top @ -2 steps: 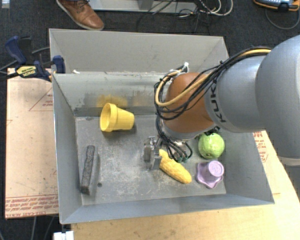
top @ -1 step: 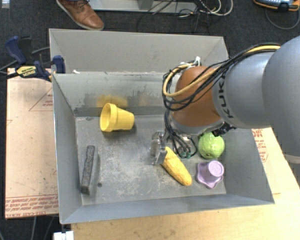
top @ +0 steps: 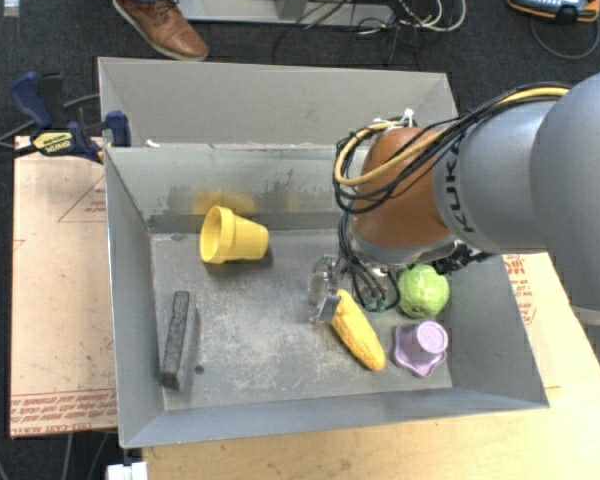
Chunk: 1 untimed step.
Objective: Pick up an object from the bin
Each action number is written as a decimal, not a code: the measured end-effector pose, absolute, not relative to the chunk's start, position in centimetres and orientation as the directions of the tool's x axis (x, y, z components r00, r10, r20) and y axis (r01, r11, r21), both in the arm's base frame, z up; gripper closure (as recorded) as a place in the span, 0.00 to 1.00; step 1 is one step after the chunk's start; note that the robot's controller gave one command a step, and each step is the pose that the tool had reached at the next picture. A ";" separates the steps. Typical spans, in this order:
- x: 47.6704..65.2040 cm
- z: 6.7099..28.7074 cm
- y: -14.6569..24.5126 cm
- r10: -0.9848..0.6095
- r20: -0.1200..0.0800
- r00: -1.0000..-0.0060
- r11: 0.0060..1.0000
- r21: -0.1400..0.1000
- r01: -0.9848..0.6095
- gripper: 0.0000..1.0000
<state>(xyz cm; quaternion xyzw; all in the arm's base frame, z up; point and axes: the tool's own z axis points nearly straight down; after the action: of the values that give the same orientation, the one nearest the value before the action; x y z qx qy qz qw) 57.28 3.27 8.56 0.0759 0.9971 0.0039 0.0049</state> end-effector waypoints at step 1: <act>57.0 8.3 3.4 0.276 -0.006 -0.961 0.961 0.005 0.276 1.00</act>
Offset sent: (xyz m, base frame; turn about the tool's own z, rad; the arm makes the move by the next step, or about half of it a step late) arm 0.0016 -0.0678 -0.0156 0.3263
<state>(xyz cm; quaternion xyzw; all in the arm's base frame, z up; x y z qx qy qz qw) 57.02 3.43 8.30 0.1395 0.9902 0.0022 0.0035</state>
